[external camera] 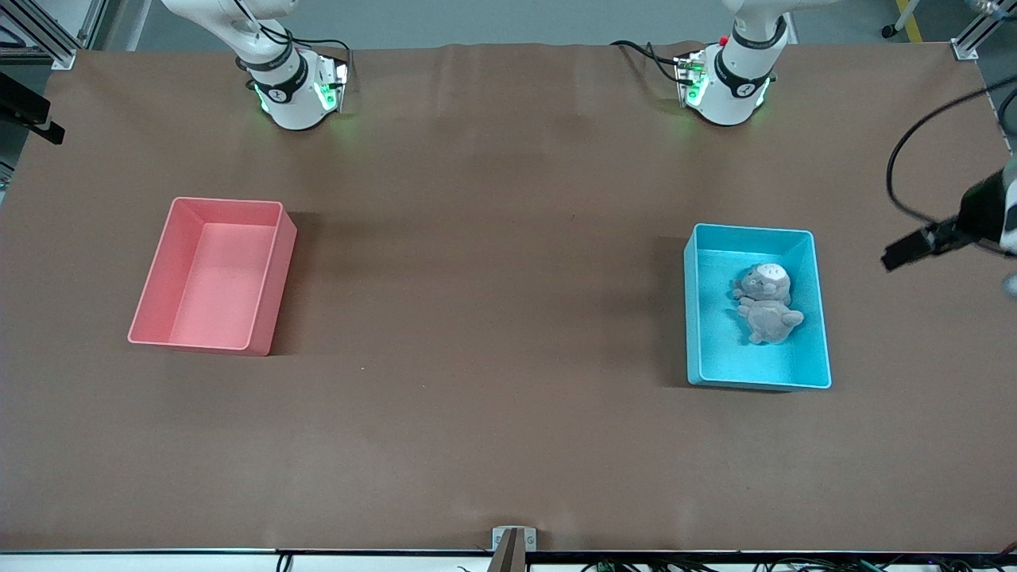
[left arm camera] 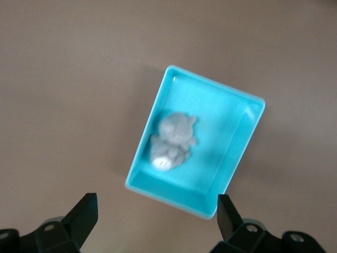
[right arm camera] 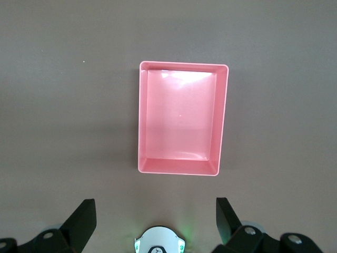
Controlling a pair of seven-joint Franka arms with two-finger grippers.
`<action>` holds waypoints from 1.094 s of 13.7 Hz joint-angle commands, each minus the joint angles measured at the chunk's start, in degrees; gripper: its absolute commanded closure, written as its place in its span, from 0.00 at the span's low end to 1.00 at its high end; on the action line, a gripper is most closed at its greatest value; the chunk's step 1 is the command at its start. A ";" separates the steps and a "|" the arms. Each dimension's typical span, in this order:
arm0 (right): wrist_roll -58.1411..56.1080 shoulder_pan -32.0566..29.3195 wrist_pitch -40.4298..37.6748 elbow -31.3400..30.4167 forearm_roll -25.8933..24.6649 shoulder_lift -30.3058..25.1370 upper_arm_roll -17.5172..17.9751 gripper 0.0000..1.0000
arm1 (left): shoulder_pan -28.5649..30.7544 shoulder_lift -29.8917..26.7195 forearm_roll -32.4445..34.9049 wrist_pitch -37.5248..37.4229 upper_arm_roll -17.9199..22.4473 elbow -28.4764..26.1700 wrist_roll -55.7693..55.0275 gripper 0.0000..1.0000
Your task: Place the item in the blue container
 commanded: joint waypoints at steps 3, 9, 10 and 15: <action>3.05 -0.69 0.31 -0.78 1.59 -1.11 0.43 0.00 | -0.34 -7.71 0.17 -1.40 1.06 -8.34 4.63 0.00; 2.62 -0.60 1.63 -1.04 1.68 -1.19 0.34 0.00 | -4.22 -11.23 -4.83 0.00 8.45 -13.44 7.27 0.00; 2.62 -0.60 1.72 -1.13 1.68 -1.19 0.25 0.00 | -4.22 -11.76 -4.75 0.70 8.28 -13.97 7.36 0.00; 2.54 -0.78 1.71 -1.13 1.24 -1.02 0.08 0.00 | -6.68 -11.59 -2.29 0.36 7.05 -13.54 7.18 0.00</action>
